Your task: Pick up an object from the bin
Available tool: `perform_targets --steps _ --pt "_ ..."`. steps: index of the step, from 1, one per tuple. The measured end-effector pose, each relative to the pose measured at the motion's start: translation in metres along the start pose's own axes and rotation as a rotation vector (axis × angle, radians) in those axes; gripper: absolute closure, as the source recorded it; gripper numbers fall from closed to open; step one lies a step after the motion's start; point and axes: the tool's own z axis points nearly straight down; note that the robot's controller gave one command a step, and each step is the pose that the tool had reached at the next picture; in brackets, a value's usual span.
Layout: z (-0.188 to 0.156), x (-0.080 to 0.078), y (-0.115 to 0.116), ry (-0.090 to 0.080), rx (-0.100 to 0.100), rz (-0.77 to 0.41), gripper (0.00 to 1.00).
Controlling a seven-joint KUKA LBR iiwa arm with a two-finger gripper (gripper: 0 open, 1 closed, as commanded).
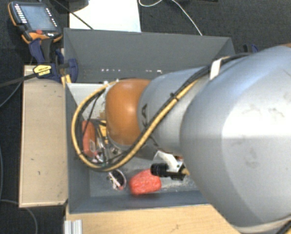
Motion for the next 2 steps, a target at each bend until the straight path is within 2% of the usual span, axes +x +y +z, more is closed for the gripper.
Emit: perform_targets --steps 2 --pt "-0.027 0.0 -0.001 0.002 0.003 -0.002 1.0"
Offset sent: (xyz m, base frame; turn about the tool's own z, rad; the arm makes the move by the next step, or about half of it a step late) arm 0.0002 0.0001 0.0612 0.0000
